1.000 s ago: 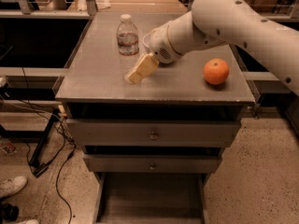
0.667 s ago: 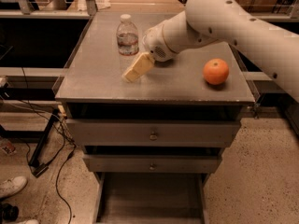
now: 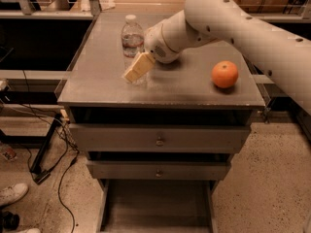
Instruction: Place water bottle into bottom drawer
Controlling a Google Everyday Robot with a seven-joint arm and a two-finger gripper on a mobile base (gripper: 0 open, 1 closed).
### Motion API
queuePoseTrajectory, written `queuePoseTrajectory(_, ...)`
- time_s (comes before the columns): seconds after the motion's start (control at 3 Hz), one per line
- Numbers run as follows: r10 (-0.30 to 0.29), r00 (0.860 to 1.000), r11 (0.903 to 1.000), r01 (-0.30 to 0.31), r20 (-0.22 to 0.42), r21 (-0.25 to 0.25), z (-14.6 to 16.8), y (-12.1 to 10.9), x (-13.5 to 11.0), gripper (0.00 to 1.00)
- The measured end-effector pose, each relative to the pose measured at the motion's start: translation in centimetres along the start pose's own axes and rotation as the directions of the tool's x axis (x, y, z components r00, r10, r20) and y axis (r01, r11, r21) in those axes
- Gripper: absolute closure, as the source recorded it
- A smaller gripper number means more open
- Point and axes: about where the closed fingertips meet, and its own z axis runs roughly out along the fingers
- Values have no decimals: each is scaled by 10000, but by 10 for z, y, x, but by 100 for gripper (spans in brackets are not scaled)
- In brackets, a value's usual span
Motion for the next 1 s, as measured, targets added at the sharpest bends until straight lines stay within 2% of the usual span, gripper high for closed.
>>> queuePoseTrajectory(0.33, 0, 10000, 10000, 0, 0, -1, 0, 0, 0, 19)
queuePoseTrajectory(1.0, 0, 10000, 10000, 0, 0, -2, 0, 0, 0, 66)
